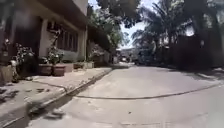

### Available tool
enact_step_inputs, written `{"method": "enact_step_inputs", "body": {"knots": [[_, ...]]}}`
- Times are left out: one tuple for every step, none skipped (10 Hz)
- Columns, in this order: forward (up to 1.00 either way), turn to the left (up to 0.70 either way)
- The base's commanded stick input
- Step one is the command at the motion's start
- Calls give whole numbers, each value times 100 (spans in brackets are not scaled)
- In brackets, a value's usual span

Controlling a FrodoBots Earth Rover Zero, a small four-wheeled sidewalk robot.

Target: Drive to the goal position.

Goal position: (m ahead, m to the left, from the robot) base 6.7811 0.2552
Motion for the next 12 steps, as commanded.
{"method": "enact_step_inputs", "body": {"knots": [[100,0],[100,0],[100,-7],[100,-27],[100,-40],[100,-40],[100,-40],[100,-40],[100,-22],[100,-1],[100,0],[100,0]]}}
